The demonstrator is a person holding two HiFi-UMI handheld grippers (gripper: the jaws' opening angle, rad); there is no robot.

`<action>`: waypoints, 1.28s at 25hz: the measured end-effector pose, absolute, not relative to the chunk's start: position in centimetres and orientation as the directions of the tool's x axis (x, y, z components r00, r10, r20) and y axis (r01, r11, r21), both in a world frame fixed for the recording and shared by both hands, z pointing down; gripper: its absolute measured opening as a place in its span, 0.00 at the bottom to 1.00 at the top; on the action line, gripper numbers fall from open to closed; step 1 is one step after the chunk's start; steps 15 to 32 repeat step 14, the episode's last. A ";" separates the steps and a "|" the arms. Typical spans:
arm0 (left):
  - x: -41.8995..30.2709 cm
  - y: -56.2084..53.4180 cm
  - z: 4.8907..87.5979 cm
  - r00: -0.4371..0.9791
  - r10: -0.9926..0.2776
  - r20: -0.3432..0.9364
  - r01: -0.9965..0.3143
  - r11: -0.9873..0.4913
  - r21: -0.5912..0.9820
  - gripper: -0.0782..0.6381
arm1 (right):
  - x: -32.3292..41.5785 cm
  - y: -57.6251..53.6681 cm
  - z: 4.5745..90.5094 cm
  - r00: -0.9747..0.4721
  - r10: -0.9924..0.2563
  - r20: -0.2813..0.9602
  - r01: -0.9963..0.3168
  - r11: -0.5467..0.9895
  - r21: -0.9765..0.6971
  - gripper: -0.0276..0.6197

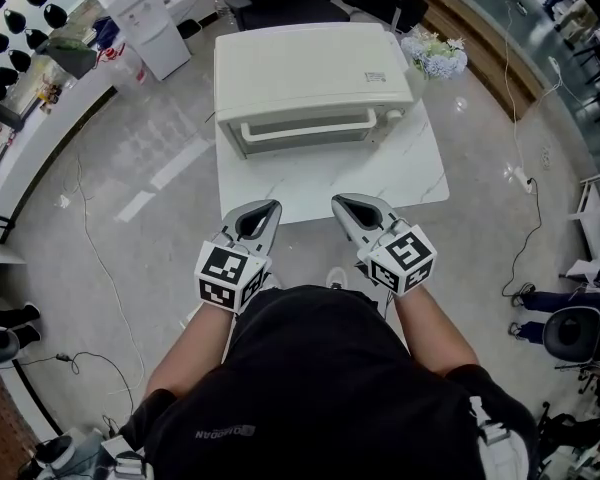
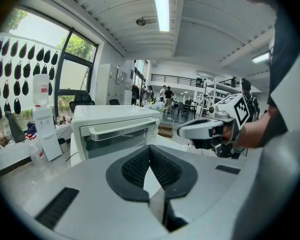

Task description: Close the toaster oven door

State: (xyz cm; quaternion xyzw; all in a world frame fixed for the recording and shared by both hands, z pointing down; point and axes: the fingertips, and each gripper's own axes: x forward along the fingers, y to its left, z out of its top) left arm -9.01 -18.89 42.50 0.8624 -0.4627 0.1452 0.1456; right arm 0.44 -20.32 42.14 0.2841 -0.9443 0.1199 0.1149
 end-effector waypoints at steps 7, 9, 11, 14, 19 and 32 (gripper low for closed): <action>-8.8 -19.1 42.4 0.523 -0.759 0.387 -0.844 -0.524 0.114 0.11 | 0.6 -20.5 42.3 -0.817 -0.500 0.288 -0.557 0.814 -0.167 0.05; -8.8 -19.1 42.5 0.521 -0.761 0.388 -0.846 -0.521 0.114 0.11 | 0.7 -20.5 42.4 -0.818 -0.498 0.288 -0.555 0.815 -0.167 0.05; -8.7 -19.1 42.4 0.519 -0.762 0.386 -0.847 -0.519 0.114 0.11 | 0.7 -20.6 42.3 -0.819 -0.497 0.285 -0.554 0.815 -0.169 0.05; -8.4 -19.3 42.3 0.518 -0.764 0.386 -0.848 -0.517 0.114 0.11 | 0.8 -20.8 42.0 -0.821 -0.497 0.279 -0.552 0.816 -0.171 0.05; -8.4 -19.3 42.3 0.518 -0.764 0.386 -0.848 -0.517 0.114 0.11 | 0.8 -20.8 42.0 -0.821 -0.497 0.279 -0.552 0.816 -0.171 0.05; -8.4 -19.3 42.3 0.518 -0.764 0.386 -0.848 -0.517 0.114 0.11 | 0.8 -20.8 42.0 -0.821 -0.497 0.279 -0.552 0.816 -0.171 0.05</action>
